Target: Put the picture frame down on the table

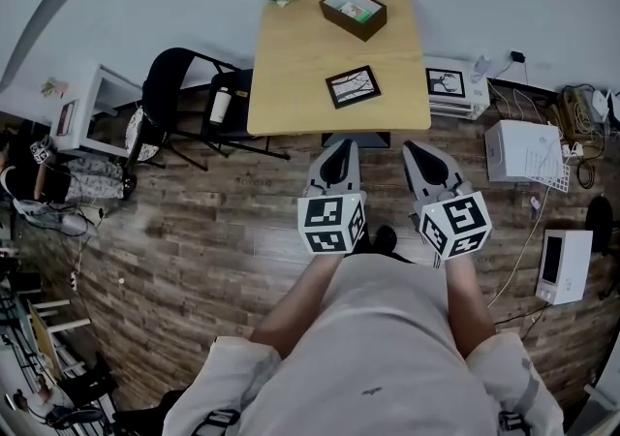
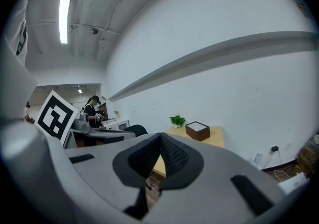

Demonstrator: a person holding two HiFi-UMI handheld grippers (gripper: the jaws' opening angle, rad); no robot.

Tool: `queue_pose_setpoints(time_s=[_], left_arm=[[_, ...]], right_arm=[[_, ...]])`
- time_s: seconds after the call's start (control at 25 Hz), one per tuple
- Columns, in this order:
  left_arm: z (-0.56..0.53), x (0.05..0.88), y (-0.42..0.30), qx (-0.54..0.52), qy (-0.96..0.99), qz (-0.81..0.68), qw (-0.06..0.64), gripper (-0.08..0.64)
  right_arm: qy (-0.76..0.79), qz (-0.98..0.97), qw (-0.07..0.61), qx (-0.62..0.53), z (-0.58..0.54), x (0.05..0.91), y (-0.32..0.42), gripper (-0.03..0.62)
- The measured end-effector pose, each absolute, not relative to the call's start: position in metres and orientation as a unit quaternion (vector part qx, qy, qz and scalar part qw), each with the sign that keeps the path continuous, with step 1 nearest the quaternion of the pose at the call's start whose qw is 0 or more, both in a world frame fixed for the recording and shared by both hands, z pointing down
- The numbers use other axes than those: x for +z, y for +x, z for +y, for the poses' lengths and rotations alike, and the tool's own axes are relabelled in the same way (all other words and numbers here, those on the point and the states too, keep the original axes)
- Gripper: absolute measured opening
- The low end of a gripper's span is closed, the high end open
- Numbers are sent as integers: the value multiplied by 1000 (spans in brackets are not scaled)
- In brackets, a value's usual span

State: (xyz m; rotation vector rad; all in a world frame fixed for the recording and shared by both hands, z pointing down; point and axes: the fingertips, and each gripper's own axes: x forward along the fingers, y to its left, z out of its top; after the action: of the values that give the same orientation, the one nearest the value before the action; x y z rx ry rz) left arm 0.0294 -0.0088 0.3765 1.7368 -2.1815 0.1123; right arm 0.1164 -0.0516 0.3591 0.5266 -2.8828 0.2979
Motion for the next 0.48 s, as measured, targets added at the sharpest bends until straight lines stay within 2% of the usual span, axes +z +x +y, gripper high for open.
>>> queue_pose_setpoints(time_s=[0.48], left_arm=[[-15,377,22,52,615,-769,168,8]], right_arm=[[167,-975,99,105,-57,365,104,-2]])
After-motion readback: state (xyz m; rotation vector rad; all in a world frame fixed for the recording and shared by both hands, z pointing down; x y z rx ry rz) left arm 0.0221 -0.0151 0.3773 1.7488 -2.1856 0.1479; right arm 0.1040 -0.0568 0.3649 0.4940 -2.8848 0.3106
